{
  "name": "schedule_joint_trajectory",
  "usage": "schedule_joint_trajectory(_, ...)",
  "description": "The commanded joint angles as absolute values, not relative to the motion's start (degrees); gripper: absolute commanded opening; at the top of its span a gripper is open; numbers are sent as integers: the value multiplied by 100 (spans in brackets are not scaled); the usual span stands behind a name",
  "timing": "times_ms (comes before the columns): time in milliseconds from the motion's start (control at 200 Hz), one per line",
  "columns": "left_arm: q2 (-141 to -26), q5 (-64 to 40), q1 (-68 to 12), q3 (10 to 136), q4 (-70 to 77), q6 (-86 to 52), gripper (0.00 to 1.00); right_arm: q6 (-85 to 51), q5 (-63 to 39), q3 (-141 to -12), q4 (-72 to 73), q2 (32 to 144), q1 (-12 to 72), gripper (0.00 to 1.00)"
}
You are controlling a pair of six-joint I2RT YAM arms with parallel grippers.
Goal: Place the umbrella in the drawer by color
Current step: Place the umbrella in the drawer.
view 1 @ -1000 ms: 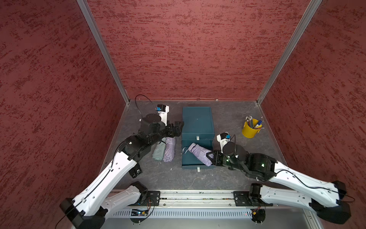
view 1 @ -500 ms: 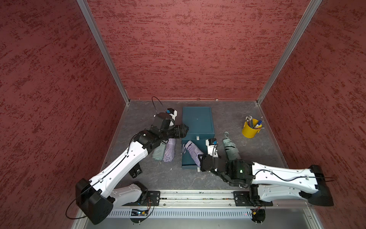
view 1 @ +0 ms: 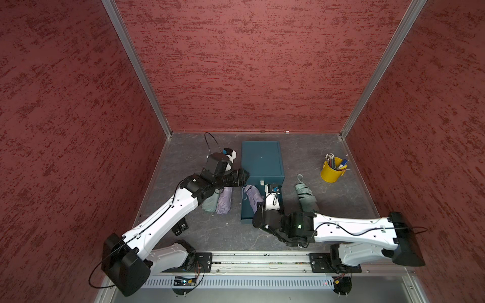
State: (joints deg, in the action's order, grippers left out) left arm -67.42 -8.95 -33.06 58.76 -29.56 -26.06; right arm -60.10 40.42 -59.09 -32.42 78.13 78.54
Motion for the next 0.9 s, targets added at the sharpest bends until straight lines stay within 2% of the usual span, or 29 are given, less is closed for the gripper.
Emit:
schedule_joint_trajectory(0,-6789,-961,-3279,5818,-2812,-2520,71,-6149,4373,-6276,-3303,7865,7875,51)
schedule_joint_trajectory(125,-6794,-932,-3264,5818,-2825,-2538,71,-6367,4357,-6570,-4210,7793,7879,72)
schedule_joint_trajectory(240,-6808,-925,-3262,5818,-2835,-2538,70,-6563,4197,-6793,-5166,7617,7820,75)
schedule_joint_trajectory(451,-6838,-947,-3268,5840,-2849,-2553,70,-5903,3103,-6582,-5068,7365,7605,70)
schedule_joint_trajectory(571,-6825,-910,-3267,5867,-2900,-2574,70,-5791,2786,-6320,-4668,7345,7507,62)
schedule_joint_trajectory(651,-6749,-781,-3268,5907,-3006,-2657,69,-5681,2637,-6124,-4237,7296,7444,43)
schedule_joint_trajectory(741,-6454,38,-3237,6045,-3490,-2846,69,-5372,2441,-5916,-3605,7090,7448,31)
schedule_joint_trajectory(822,-6058,747,-2935,6091,-4137,-3156,70,-5192,2375,-5822,-3360,6876,7475,30)
schedule_joint_trajectory(897,-5764,391,-2302,5953,-4464,-3261,66,-5042,2323,-5799,-3329,6697,7488,30)
